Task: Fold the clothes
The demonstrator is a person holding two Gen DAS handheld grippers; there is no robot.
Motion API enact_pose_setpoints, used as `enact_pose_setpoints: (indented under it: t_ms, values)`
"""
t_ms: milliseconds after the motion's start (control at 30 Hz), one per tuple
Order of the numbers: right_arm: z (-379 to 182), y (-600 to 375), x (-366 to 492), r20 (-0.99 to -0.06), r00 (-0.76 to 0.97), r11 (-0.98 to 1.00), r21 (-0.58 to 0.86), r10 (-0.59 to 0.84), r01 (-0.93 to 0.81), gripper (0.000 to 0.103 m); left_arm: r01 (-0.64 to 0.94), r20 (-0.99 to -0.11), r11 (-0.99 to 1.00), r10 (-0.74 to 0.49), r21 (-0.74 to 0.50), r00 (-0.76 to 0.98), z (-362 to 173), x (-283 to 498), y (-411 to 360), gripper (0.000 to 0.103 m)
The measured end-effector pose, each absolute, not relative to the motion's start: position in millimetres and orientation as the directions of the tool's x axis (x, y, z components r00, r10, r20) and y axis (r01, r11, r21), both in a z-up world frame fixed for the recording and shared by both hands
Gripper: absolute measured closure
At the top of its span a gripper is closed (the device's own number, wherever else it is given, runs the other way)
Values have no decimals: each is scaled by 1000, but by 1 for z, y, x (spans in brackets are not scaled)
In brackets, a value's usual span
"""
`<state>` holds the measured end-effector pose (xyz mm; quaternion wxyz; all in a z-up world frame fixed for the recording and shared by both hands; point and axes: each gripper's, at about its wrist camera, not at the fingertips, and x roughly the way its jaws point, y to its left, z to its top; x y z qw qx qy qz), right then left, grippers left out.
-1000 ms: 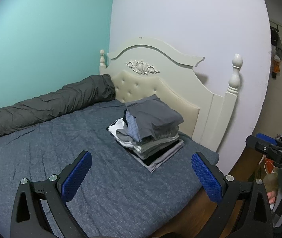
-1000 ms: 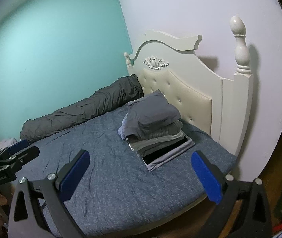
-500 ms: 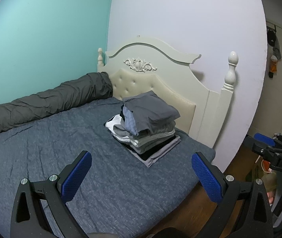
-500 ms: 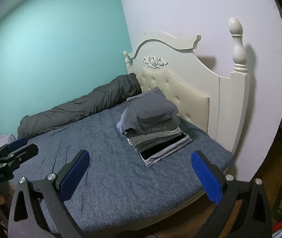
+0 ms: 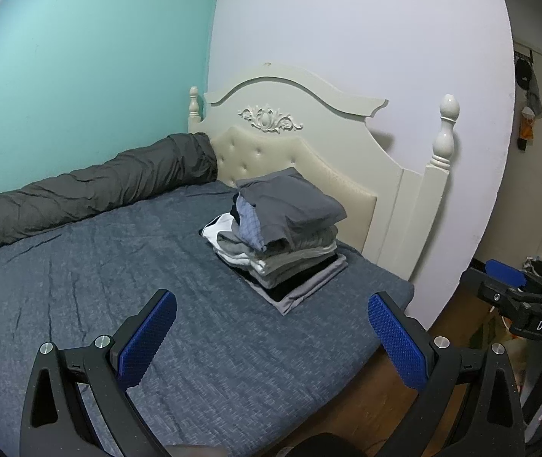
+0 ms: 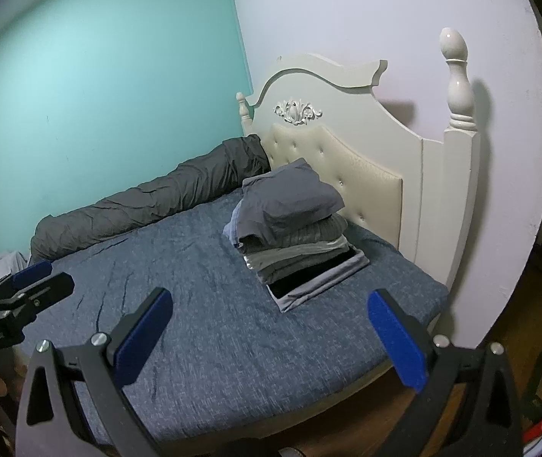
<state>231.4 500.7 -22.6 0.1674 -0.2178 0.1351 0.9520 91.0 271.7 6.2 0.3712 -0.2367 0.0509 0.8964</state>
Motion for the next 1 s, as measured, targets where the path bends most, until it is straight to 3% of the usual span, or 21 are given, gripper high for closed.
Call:
enact_pose_setpoints:
  t_ms: [1000]
  values:
    - [-37, 499, 228, -469, -839, -906, 167, 274, -389, 0, -683, -475, -724, 637, -97, -608, -7, 89, 269, 0]
